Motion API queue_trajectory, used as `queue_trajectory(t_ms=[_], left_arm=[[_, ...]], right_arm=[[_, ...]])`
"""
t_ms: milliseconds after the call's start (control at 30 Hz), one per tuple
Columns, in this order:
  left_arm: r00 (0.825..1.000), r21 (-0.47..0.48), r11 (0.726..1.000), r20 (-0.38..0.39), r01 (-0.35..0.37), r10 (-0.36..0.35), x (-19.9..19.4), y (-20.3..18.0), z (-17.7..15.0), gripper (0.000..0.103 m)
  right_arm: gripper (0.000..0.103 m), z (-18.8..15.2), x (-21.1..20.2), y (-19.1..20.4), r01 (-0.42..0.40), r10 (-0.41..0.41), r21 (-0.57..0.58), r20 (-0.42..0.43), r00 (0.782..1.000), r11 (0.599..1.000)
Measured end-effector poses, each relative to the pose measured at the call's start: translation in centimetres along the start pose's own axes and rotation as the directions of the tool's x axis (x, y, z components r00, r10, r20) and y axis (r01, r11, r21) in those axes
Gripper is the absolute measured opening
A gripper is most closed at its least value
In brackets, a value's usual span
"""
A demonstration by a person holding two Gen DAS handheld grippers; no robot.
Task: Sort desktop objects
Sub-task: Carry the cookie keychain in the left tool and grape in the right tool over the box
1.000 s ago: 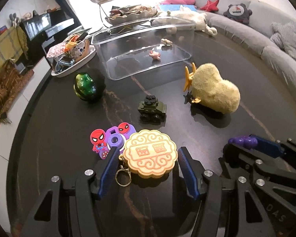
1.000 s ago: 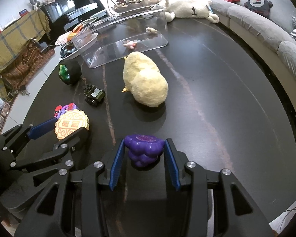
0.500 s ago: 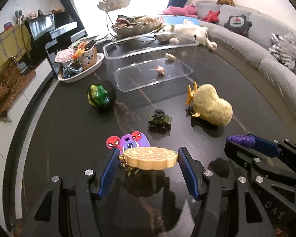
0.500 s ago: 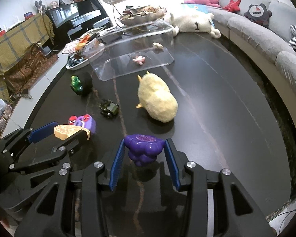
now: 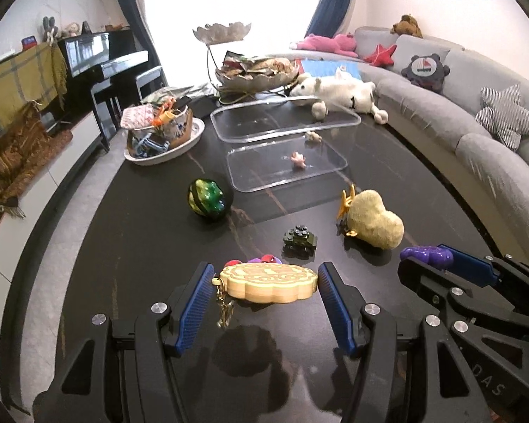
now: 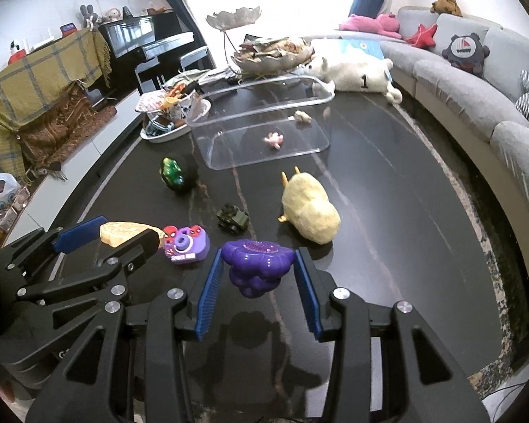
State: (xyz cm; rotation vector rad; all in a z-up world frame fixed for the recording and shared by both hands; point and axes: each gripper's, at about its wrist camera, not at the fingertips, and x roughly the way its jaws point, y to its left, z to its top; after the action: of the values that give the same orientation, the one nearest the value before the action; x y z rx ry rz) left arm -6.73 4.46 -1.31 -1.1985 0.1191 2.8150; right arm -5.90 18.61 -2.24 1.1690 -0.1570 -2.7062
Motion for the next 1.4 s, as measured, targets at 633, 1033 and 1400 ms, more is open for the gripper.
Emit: queue_trajectory(t_ms=[633,1033,1400], left_arm=[[0.998,-0.034,0.999,0.053,0.017,-0.015,-3.4,2.4,0.5,0.057],[0.997,-0.027,1.000,0.071,0.006,-0.004,-3.0,2.9,3.1,0.057],[0.998,-0.036,0.999,0.060,0.022,-0.020,-1.1,3.4,6.1,0.057]], right_arm=[[0.038,1.1,-1.5,2.7,0.011,-0.009,-0.041,0.035,0.999,0.999],[0.038,3.8,-0.9,3.3,0.022,-0.019,-0.062,0.055,0.998,0.998],[0.038,6.9,0.7,3.0,0.029,-0.024,-0.065,0.064,0.998,0.997]])
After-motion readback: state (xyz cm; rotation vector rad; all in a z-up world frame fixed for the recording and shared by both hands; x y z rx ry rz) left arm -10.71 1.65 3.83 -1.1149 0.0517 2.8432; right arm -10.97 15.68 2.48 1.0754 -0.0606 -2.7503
